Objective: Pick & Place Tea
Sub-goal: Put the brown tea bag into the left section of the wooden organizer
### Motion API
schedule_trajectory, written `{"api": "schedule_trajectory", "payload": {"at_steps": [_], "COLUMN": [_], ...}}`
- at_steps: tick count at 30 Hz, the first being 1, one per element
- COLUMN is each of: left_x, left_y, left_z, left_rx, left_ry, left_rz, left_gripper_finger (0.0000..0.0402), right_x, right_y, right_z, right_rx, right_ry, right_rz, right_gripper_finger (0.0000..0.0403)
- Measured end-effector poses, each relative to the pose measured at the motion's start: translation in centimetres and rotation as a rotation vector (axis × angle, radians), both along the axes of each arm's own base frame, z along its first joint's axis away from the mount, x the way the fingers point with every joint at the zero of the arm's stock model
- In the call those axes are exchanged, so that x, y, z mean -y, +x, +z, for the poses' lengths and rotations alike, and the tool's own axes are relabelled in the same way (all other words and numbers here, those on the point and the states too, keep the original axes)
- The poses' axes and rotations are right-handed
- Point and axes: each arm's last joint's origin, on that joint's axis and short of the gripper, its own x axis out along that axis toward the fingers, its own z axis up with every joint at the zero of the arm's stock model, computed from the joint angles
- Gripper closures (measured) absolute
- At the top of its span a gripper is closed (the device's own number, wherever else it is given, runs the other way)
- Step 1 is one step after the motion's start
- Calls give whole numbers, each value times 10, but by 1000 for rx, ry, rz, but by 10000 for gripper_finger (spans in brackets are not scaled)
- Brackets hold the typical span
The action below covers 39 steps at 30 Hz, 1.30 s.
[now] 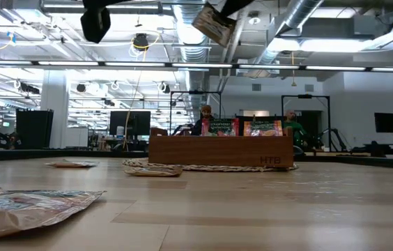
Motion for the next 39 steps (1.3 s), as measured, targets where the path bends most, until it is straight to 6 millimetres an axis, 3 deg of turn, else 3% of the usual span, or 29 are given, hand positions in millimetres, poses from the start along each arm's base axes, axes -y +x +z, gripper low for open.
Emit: {"api": "schedule_trajectory", "payload": {"at_steps": [4,12,16,28,33,39], "left_x": [-5,-20,-27,-42,-48,-54], "left_y": [2,6,8,17,21,21], "left_z": [0,3,9,5,1,4], "left_rx": [5,39,96,104,88,124], "left_ry": [-26,-72,-88,-117,-115,-129], "left_rz": [13,67,95,130,158,145], "left_gripper_finger": [382,277,245,236,236,236], "right_x": [3,7,11,29,32,39], "right_y": [5,9,12,23,21,32], "right_z": [4,5,7,12,23,18], "right_rx": [20,28,54,117,121,46], "right_ry": [-32,-49,-41,37,89,111], "right_rz": [28,40,25,47,25,-17], "right_gripper_finger": [403,403,403,403,403,403]}}
